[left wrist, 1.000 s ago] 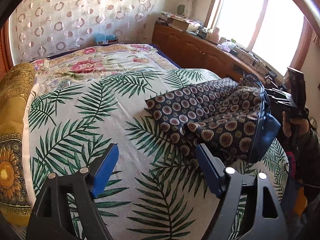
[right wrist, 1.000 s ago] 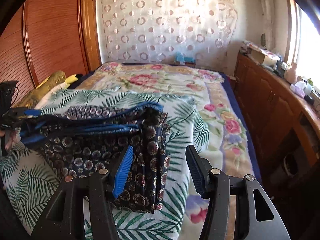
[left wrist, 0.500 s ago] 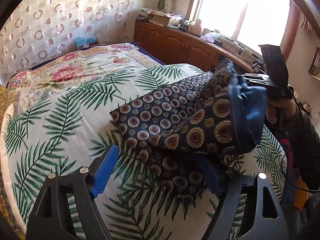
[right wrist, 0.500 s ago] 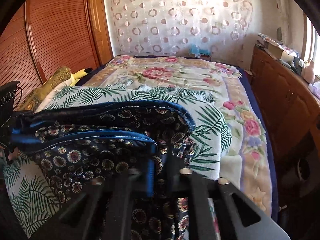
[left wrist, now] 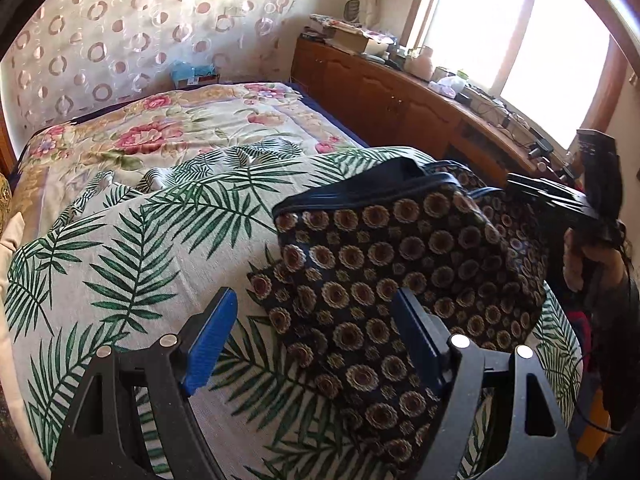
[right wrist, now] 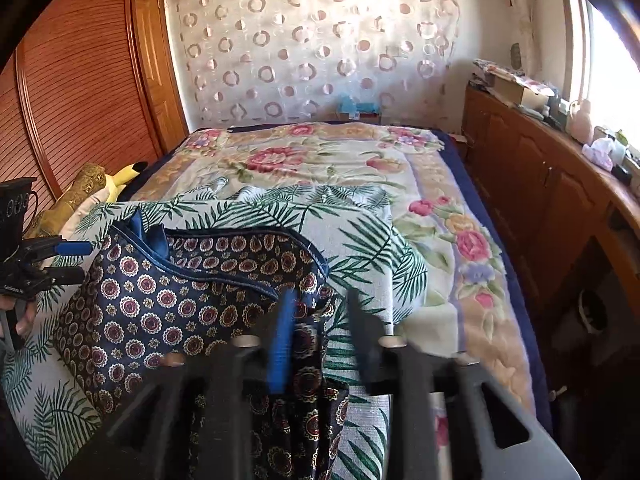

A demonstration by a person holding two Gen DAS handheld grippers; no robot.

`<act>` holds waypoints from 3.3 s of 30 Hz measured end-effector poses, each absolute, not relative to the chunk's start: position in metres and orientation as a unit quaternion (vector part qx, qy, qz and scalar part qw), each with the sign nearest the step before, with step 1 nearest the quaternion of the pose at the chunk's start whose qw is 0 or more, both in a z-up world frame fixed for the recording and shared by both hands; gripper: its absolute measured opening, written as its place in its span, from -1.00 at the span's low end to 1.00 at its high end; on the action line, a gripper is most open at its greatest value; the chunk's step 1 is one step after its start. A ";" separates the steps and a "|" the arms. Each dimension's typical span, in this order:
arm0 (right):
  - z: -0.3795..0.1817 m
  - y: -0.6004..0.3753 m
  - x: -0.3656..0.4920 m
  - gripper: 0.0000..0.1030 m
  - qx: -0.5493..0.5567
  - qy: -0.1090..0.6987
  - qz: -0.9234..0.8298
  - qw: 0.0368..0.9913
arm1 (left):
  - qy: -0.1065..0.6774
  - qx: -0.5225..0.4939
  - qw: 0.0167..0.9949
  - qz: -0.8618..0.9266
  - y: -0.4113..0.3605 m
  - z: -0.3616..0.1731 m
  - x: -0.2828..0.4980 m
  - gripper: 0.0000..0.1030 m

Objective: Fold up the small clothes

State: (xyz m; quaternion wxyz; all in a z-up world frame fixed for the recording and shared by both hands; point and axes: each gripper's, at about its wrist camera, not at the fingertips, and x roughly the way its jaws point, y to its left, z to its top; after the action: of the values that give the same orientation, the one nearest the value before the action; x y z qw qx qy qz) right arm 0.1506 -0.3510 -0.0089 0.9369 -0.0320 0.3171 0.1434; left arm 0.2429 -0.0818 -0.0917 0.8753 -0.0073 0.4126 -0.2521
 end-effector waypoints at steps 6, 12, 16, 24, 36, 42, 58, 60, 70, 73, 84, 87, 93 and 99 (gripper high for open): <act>-0.019 -0.347 0.143 0.29 -0.042 0.333 0.157 0.929 | 0.432 -0.016 0.872 -0.230 -0.076 -0.104 0.259 0.56; -0.037 -0.344 0.151 0.29 -0.044 0.370 0.153 0.915 | 0.439 -0.027 0.867 -0.232 -0.075 -0.110 0.263 0.56; -0.043 -0.345 0.164 0.31 -0.037 0.384 0.147 0.911 | 0.444 -0.026 0.863 -0.241 -0.080 -0.111 0.263 0.56; -0.046 -0.344 0.178 0.32 -0.014 0.391 0.160 0.906 | 0.440 -0.015 0.864 -0.244 -0.088 -0.110 0.262 0.56; -0.038 -0.354 0.154 0.45 -0.008 0.362 0.155 0.919 | 0.429 0.015 0.872 -0.234 -0.087 -0.112 0.261 -0.50; -0.038 -0.361 0.133 0.48 -0.024 0.355 0.155 0.922 | 0.429 0.013 0.873 -0.233 -0.085 -0.113 0.260 -0.51; -0.049 -0.373 0.202 -0.89 0.052 0.359 0.158 0.918 | 0.426 0.014 0.877 -0.222 -0.078 -0.114 0.252 -0.51; -0.052 -0.374 0.204 -0.89 0.052 0.359 0.152 0.920 | 0.427 0.015 0.877 -0.221 -0.078 -0.114 0.251 -0.51; -0.051 -0.354 0.198 0.01 0.016 0.374 0.139 0.917 | 0.434 0.005 0.873 -0.221 -0.078 -0.113 0.254 -0.49; -0.050 -0.357 0.199 0.06 0.011 0.387 0.149 0.910 | 0.436 0.002 0.871 -0.226 -0.079 -0.113 0.255 -0.36; -0.057 -0.352 0.201 -0.41 -0.007 0.396 0.199 0.896 | 0.428 0.026 0.874 -0.228 -0.091 -0.113 0.254 -0.58; -0.059 -0.353 0.197 -0.71 0.005 0.393 0.218 0.893 | 0.428 0.024 0.872 -0.238 -0.090 -0.110 0.252 -0.89; -0.032 -0.347 0.182 -0.81 -0.018 0.341 0.213 0.916 | 0.386 0.002 0.887 -0.253 -0.076 -0.083 0.232 -0.91; 0.012 -0.318 0.179 -0.83 -0.051 0.287 0.240 0.926 | 0.332 -0.029 0.912 -0.241 -0.037 -0.045 0.206 -0.92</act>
State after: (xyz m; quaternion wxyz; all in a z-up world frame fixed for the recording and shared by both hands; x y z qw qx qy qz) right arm 0.1786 -0.3175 0.0119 0.9257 -0.0511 0.2874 0.2404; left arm 0.2056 -0.0373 -0.0454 0.9115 -0.0287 0.3317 -0.2414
